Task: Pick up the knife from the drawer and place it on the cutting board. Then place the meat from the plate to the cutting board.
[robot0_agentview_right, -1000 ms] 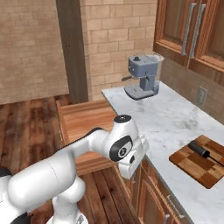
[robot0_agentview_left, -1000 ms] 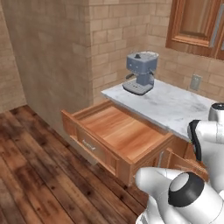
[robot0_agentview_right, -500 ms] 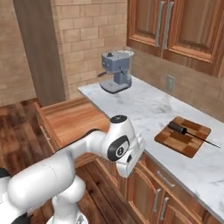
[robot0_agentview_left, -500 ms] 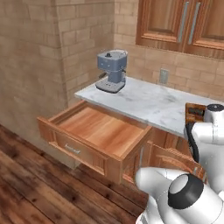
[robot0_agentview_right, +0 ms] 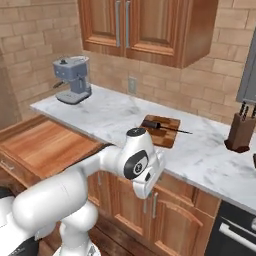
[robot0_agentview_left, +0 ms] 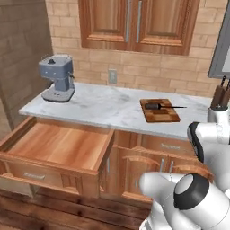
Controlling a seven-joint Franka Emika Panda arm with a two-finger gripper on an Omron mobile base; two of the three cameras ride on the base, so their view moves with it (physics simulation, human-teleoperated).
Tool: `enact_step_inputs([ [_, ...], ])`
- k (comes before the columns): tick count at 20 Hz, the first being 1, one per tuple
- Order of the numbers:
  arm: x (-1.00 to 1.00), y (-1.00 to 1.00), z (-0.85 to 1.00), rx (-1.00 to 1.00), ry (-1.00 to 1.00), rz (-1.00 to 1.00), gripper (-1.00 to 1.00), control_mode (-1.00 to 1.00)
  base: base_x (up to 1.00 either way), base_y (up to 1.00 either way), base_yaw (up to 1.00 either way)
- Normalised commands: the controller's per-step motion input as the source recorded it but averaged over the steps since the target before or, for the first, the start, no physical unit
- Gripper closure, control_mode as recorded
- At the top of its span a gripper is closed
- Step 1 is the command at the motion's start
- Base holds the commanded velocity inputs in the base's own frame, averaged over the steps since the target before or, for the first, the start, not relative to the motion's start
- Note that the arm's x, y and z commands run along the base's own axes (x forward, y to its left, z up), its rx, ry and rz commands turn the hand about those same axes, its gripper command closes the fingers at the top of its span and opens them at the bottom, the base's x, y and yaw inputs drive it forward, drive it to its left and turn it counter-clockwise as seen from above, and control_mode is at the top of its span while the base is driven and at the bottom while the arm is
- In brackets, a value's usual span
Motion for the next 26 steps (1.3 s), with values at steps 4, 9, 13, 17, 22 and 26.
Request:
enact_step_inputs([
  [4,0.00,0.00,0.00,0.00,0.00,0.00,-1.00,1.00,-0.27,-0.40,-0.52],
  [9,0.00,0.00,0.00,0.00,0.00,0.00,-1.00,1.00,-0.04,-0.73,-0.34],
  [13,0.00,0.00,0.00,0.00,0.00,0.00,-1.00,1.00,0.00,-0.89,-0.19],
  [17,0.00,0.00,0.00,0.00,0.00,0.00,-1.00,1.00,0.00,-0.80,-0.14],
  [22,0.00,0.00,0.00,0.00,0.00,0.00,-1.00,1.00,0.00,-0.71,-0.14],
  [26,0.00,0.00,0.00,0.00,0.00,0.00,-1.00,1.00,0.00,-0.71,-0.14],
])
